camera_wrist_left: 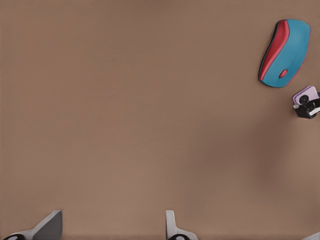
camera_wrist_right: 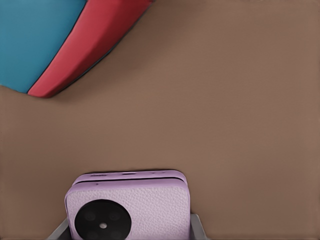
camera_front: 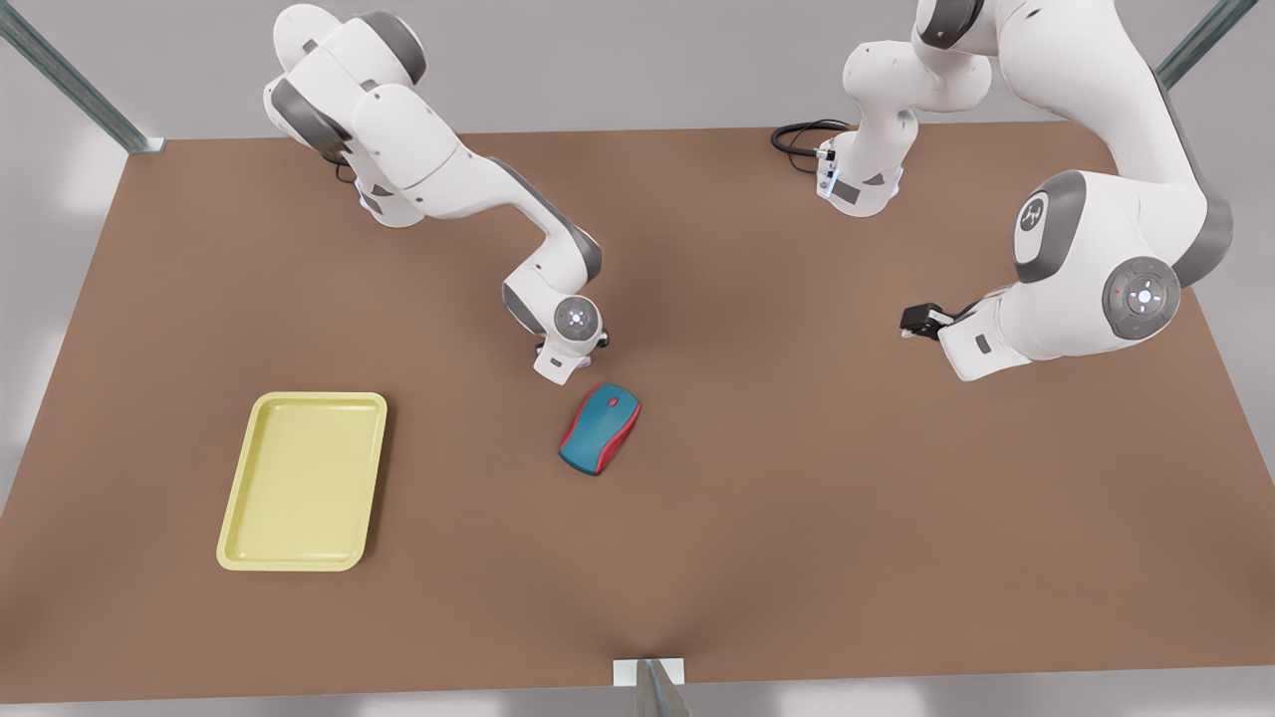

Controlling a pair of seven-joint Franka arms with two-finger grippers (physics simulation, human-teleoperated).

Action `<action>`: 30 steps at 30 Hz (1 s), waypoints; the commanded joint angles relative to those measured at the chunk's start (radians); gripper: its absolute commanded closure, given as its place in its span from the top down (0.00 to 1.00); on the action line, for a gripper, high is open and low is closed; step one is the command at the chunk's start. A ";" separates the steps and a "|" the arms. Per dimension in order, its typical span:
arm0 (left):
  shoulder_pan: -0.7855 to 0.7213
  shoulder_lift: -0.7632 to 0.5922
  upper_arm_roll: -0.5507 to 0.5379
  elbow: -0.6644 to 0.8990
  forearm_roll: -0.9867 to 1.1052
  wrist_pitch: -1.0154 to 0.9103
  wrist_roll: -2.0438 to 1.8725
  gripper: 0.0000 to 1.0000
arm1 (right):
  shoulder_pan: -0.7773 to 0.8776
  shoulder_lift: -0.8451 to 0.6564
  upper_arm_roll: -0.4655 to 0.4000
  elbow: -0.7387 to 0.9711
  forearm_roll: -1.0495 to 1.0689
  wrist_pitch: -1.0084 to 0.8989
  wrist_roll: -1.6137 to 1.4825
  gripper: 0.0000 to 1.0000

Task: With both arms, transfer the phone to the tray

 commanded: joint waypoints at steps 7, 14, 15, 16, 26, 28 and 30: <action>0.000 -0.001 0.001 -0.002 0.000 0.000 0.003 1.00 | -0.218 -0.170 -0.001 0.010 0.003 -0.065 -0.178 0.80; 0.000 0.003 0.003 -0.003 0.002 0.001 0.000 1.00 | -0.565 -0.121 -0.022 0.003 -0.099 0.026 -0.603 0.80; -0.001 0.003 0.003 -0.003 0.002 0.003 0.000 1.00 | -0.611 -0.088 -0.025 0.014 -0.099 0.050 -0.680 0.80; 0.000 0.003 0.003 -0.003 0.002 0.003 0.000 1.00 | -0.651 -0.064 -0.025 0.023 -0.099 0.096 -0.752 0.80; 0.000 0.005 0.003 -0.003 0.003 0.003 0.002 1.00 | -0.731 0.099 -0.123 0.254 -0.114 0.119 -1.031 1.00; 0.000 0.003 0.005 0.000 0.014 0.001 0.000 1.00 | -0.735 0.079 -0.122 0.322 -0.111 0.030 -1.051 1.00; 0.000 -0.001 0.018 0.002 0.023 0.000 -0.008 1.00 | -0.703 0.005 -0.094 0.406 -0.108 -0.134 -1.038 1.00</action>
